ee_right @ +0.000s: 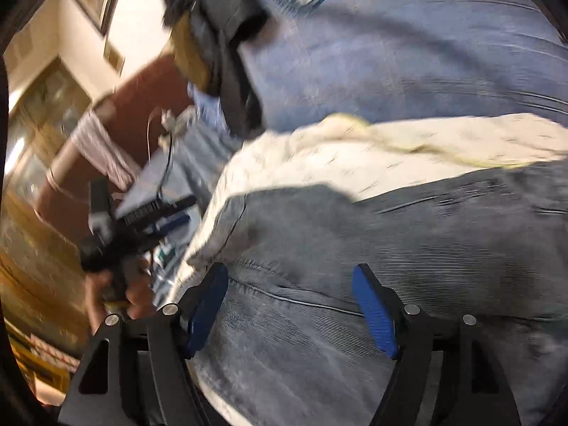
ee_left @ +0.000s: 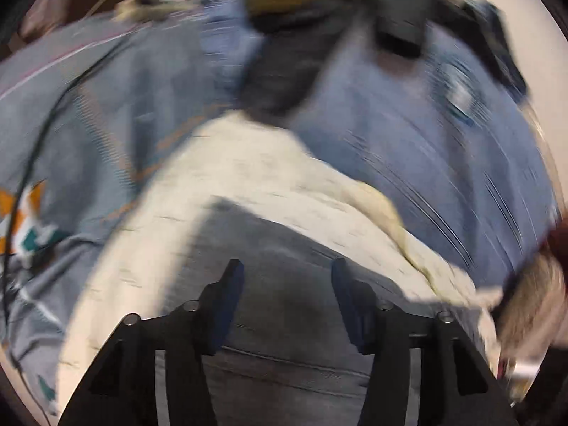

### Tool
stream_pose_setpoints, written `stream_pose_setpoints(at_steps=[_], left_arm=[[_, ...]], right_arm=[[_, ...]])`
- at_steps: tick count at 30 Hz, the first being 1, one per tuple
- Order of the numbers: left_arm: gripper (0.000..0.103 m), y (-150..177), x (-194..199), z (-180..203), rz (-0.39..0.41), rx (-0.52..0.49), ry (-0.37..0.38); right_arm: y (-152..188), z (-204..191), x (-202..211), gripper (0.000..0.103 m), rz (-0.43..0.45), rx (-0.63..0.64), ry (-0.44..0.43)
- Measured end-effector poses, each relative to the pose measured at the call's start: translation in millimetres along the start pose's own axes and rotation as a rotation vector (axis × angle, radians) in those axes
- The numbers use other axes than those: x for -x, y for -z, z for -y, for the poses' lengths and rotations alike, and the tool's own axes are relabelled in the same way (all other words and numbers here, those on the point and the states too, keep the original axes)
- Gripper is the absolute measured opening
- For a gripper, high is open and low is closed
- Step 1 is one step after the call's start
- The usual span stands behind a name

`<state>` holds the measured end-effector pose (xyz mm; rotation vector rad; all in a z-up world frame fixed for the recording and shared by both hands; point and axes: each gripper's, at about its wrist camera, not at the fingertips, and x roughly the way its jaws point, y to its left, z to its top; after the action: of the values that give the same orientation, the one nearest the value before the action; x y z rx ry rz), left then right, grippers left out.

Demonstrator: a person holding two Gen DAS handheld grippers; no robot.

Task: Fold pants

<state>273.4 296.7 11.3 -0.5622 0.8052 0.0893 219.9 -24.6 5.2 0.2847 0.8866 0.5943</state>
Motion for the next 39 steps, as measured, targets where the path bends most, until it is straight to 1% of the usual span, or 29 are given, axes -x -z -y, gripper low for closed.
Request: stream_pose_setpoints(at_steps=[1, 2, 4, 6, 7, 9, 11, 13, 15, 16, 17, 18, 19, 20, 21, 22, 24, 25, 26, 27, 28, 29, 30, 32, 34, 35, 36, 37, 39], left_arm=[[0.052, 10.4, -7.2, 25.1, -0.026, -0.031, 0.035], [0.052, 17.0, -7.7, 40.0, -0.044, -0.049, 0.069], [0.052, 33.6, -17.8, 90.8, -0.094, -0.141, 0.15], [0.052, 44.3, -21.0, 129.6, -0.115, -0.224, 0.185], [0.052, 52.3, -29.6, 152.5, -0.127, -0.277, 0.213], [0.052, 63.2, -42.6, 171.6, -0.145, -0.341, 0.253], [0.052, 67.3, -59.6, 169.1, -0.154, -0.353, 0.278], [0.052, 69.4, -73.1, 158.5, -0.163, -0.345, 0.272], [0.052, 66.1, -85.1, 148.9, -0.191, -0.302, 0.269], [0.052, 62.0, -89.2, 145.3, -0.196, -0.275, 0.282], [0.052, 62.9, -90.1, 145.5, -0.194, -0.258, 0.292], [0.052, 62.3, -91.8, 148.4, -0.188, -0.248, 0.297], [0.052, 61.2, -93.9, 149.6, -0.181, -0.25, 0.291], [0.052, 61.6, -94.4, 150.0, -0.176, -0.256, 0.287], [0.052, 64.5, -92.3, 150.8, -0.176, -0.263, 0.294], [0.052, 72.6, -73.8, 152.2, -0.175, -0.268, 0.302], [0.052, 73.3, -63.2, 152.5, -0.185, -0.26, 0.329], [0.052, 72.2, -61.0, 151.5, -0.202, -0.24, 0.355], [0.052, 70.7, -56.2, 149.1, -0.213, -0.224, 0.374], [0.052, 68.5, -50.7, 147.8, -0.221, -0.201, 0.403], [0.052, 65.8, -43.6, 146.0, -0.222, -0.189, 0.42], [0.052, 63.4, -38.4, 146.7, -0.223, -0.178, 0.432], [0.054, 61.7, -34.9, 148.9, -0.226, -0.171, 0.439], [0.058, 60.2, -30.6, 156.1, -0.249, -0.169, 0.449], [0.059, 60.4, -33.5, 162.0, -0.28, -0.142, 0.44], [0.06, 60.3, -36.8, 166.4, -0.291, -0.13, 0.431], [0.06, 59.6, -41.3, 170.9, -0.306, -0.123, 0.413], [0.06, 58.9, -48.7, 175.6, -0.33, -0.107, 0.379], [0.061, 61.3, -57.8, 187.3, -0.364, -0.117, 0.317]], right_arm=[[-5.4, 11.6, 14.7, 0.075, 0.018, -0.027, 0.001], [-10.9, 23.8, 26.3, 0.075, 0.036, -0.054, 0.006], [-24.7, 57.8, 51.5, 0.078, 0.07, -0.129, 0.033], [-39.0, 97.6, 75.5, 0.078, 0.098, -0.201, 0.114], [-47.2, 116.5, 79.1, 0.08, 0.103, -0.233, 0.162], [-63.4, 161.8, 84.4, 0.08, 0.094, -0.303, 0.271], [-77.6, 204.1, 78.7, 0.08, 0.087, -0.378, 0.356], [-93.9, 242.5, 55.5, 0.078, 0.034, -0.429, 0.358], [-106.0, 267.0, 32.9, 0.076, -0.027, -0.437, 0.381], [-111.0, 272.5, 20.9, 0.071, -0.056, -0.428, 0.407], [-113.4, 280.0, 11.6, 0.062, -0.071, -0.432, 0.436], [-112.3, 287.6, 4.9, 0.032, -0.083, -0.453, 0.451], [-111.7, 288.1, 2.0, 0.012, -0.093, -0.458, 0.447], [-111.4, 283.6, 2.3, 0.012, -0.088, -0.448, 0.433], [-111.2, 272.8, 9.8, 0.011, -0.059, -0.418, 0.444], [-108.9, 259.7, 21.9, 0.01, -0.026, -0.386, 0.45], [-103.1, 225.7, 56.9, 0.009, 0.061, -0.328, 0.391], [-99.9, 211.1, 74.7, 0.009, 0.102, -0.297, 0.372], [-89.7, 189.7, 100.1, 0.009, 0.163, -0.262, 0.346], [-82.9, 181.3, 113.6, 0.009, 0.2, -0.244, 0.321], [-66.5, 167.6, 133.8, 0.009, 0.246, -0.221, 0.29], [-53.2, 160.8, 145.5, 0.009, 0.272, -0.209, 0.278], [-33.3, 156.8, 158.8, 0.009, 0.303, -0.202, 0.248], [3.9, 153.6, 165.2, 0.01, 0.357, -0.235, 0.177], [35.8, 153.7, 168.2, 0.009, 0.411, -0.253, 0.093], [53.4, 154.9, 168.9, 0.009, 0.434, -0.262, 0.073], [60.8, 155.2, 168.8, 0.009, 0.434, -0.271, 0.072], [65.4, 156.2, 167.9, 0.009, 0.416, -0.278, 0.072], [66.3, 158.8, 165.1, 0.009, 0.394, -0.261, 0.087]])
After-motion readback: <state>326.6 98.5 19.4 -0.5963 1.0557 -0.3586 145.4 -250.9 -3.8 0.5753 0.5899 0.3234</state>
